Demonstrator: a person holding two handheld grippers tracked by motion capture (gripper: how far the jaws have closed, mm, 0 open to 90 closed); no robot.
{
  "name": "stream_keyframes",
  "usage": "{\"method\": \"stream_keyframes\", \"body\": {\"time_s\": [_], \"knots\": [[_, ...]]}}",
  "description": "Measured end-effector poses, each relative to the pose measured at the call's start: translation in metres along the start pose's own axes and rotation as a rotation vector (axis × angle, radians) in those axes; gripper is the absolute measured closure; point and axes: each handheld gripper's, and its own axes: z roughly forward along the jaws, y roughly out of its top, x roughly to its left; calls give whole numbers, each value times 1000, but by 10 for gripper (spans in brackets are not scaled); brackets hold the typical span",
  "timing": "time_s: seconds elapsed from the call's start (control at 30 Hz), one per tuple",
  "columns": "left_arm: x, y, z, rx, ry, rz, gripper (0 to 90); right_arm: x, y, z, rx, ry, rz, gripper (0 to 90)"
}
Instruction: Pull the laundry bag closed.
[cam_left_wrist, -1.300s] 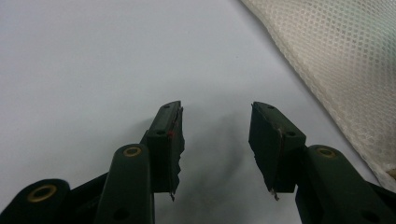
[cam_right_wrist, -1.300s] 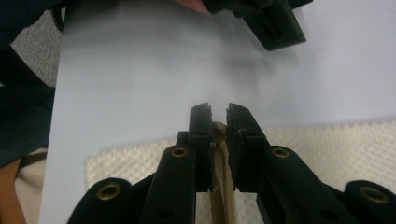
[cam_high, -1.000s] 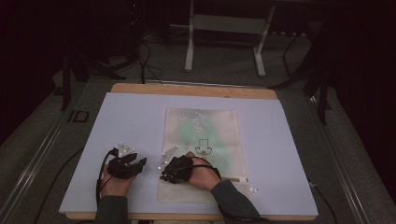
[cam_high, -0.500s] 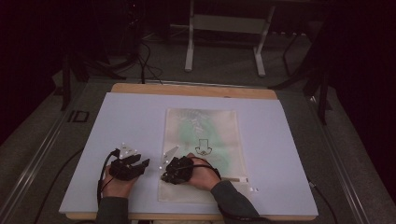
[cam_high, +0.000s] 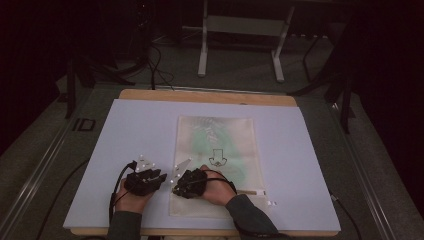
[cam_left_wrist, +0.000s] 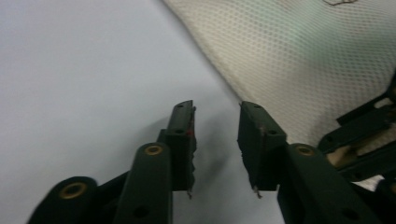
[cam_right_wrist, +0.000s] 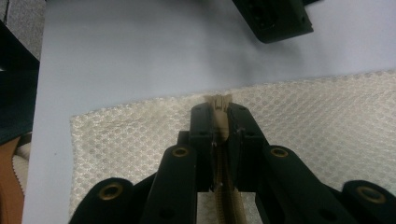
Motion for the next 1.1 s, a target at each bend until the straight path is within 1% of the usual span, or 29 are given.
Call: {"method": "stream_keyframes", "body": {"time_s": [0.17, 0.23, 0.4, 0.5, 0.6, 0.73, 0.87, 0.97, 1.1], "knots": [[-6, 1, 2, 1, -42, 22, 850, 0, -1, 0, -7, -2, 1, 819], [-8, 2, 2, 2, -51, 29, 887, 0, -1, 0, -6, -3, -1, 819], [-12, 3, 5, 15, -69, 40, 891, 0, -2, 0, -10, -4, 1, 819], [-15, 4, 6, 14, -81, 42, 890, 1, -2, 0, -19, -8, 7, 819], [-17, 4, 7, 17, -90, 49, 890, 1, -3, 0, -20, -12, 0, 819], [-20, 5, 9, 20, -96, 49, 890, 2, -3, 0, -25, -16, -1, 820], [-22, 5, 11, 28, -92, 49, 890, 2, -3, 0, -25, -20, -5, 820], [-22, 6, 13, 29, -104, 40, 891, 2, -3, 0, -27, -19, -1, 820], [-23, 6, 15, 47, -109, 48, 890, 3, -4, 0, -26, -22, 0, 820]]}}
